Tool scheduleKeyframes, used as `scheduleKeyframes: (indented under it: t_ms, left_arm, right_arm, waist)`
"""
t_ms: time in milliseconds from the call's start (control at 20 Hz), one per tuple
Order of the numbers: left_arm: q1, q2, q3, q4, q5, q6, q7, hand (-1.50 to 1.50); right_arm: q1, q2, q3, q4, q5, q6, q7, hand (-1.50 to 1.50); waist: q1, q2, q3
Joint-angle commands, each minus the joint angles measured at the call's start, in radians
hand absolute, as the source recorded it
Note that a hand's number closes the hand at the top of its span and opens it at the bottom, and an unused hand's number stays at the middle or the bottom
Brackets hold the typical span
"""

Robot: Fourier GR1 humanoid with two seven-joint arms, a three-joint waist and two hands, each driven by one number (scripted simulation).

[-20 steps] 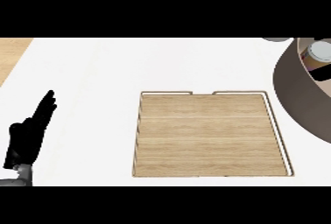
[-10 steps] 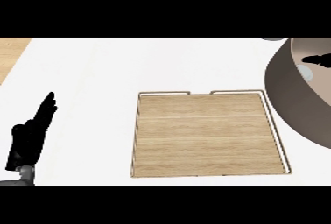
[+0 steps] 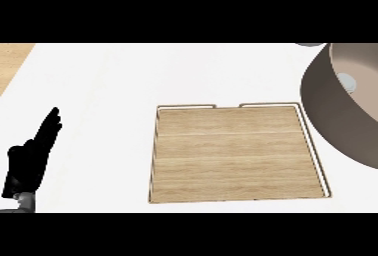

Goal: Pick the can from the tray and place it in the pot

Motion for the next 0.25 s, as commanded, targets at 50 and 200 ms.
scheduleKeyframes:
  t_ms: [50, 200]
  left_arm:
    - [-0.029, 0.013, 0.021, -0.009, -0.013, 0.001, 0.035, 0.0]
    - [-0.02, -0.012, 0.002, -0.043, -0.03, 0.022, 0.06, 0.0]
  right_arm:
    - [0.054, -0.096, -0.046, 0.028, -0.047, 0.148, -0.017, -1.5]
    - [0.162, -0.126, -0.065, 0.029, -0.067, 0.185, -0.091, -1.5]
  waist:
    - [-0.002, 0.0, 0.001]
    - [-0.007, -0.001, 0.002]
